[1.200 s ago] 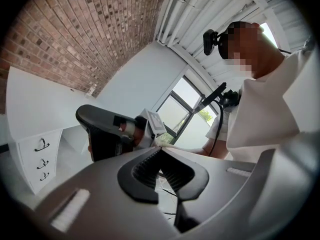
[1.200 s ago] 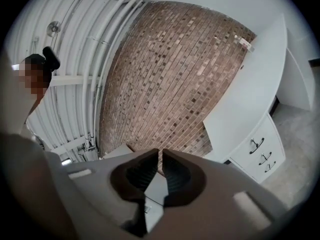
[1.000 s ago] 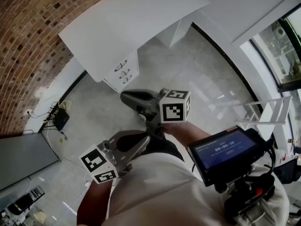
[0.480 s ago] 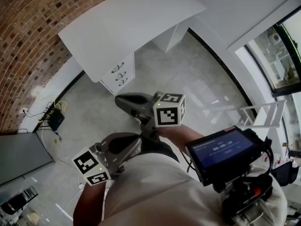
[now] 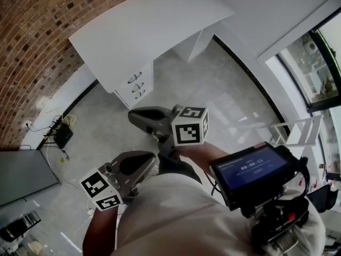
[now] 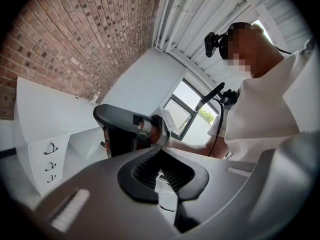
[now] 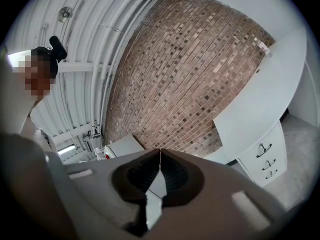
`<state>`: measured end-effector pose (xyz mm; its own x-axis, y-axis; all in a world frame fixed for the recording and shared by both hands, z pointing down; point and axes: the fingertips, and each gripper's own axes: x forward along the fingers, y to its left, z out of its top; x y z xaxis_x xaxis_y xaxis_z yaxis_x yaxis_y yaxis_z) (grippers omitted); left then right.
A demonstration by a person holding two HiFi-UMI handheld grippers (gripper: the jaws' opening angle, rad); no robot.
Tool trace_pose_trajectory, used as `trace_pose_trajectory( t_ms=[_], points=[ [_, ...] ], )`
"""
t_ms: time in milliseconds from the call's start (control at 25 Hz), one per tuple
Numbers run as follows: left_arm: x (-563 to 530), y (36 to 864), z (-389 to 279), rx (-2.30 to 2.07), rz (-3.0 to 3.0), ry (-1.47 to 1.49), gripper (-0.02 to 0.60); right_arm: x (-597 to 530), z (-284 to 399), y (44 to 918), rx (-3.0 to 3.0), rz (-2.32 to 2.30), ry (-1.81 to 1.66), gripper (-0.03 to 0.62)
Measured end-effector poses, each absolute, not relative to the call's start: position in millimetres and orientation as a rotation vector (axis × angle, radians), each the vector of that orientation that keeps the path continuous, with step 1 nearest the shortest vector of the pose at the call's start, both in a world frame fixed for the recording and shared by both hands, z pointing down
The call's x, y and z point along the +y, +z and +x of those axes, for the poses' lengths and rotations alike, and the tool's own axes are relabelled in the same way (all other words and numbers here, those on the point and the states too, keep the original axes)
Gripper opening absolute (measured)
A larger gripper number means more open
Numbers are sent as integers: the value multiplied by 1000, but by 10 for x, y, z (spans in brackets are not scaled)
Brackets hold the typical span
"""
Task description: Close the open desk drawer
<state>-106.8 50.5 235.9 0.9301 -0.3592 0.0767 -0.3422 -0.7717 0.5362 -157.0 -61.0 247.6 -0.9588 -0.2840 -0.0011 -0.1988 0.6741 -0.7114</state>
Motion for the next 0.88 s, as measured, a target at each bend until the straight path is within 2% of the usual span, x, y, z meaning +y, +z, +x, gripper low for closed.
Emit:
trace_pose_trajectory(
  t_ms=[880],
  points=[
    [539, 2396, -1276, -558, 2503, -58, 6, -492, -1708, 2385, 2894, -415, -1011, 3]
  ],
)
